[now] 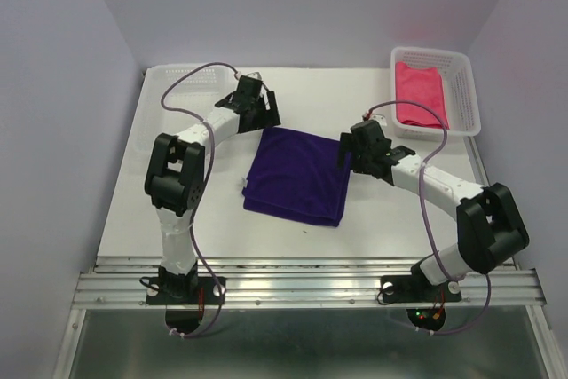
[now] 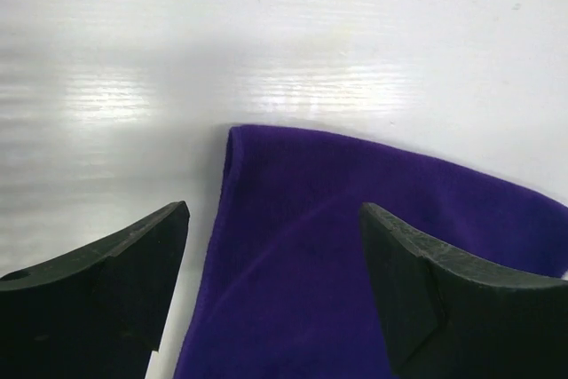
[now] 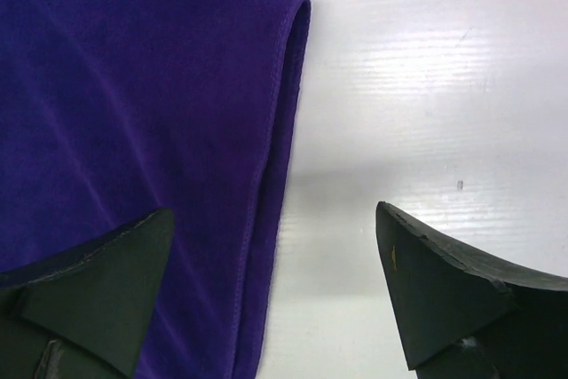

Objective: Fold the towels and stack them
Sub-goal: Fold the towel

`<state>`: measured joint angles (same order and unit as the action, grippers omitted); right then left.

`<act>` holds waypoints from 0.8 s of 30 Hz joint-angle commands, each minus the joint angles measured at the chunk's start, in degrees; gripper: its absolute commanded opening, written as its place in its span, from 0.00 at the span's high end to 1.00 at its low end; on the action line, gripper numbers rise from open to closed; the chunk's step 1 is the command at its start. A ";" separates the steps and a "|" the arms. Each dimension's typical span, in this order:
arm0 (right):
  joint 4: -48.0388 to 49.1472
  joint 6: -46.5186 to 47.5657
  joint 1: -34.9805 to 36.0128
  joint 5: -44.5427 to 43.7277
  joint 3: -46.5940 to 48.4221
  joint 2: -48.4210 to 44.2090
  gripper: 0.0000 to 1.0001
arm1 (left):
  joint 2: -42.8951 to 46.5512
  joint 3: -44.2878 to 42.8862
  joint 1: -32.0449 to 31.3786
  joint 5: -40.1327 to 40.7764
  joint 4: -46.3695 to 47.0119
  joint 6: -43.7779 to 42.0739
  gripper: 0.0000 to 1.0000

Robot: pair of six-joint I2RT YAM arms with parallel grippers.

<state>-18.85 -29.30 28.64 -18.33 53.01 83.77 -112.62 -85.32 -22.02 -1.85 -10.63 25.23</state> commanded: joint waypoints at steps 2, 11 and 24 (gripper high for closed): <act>5.40 2.75 -3.33 3.91 5.17 3.32 0.00 | -5.24 -8.19 0.14 5.18 -5.01 -3.52 0.14; 7.07 3.81 -7.55 8.65 8.59 10.27 0.02 | -10.43 -10.66 0.66 5.89 -5.27 -4.14 0.31; 6.90 5.31 -10.27 8.75 17.21 20.55 0.19 | -15.79 -15.14 0.84 3.52 -5.98 -4.75 0.58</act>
<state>-14.28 -24.84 19.18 -9.69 65.54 103.13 -127.81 -98.32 -21.28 2.57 -15.68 21.56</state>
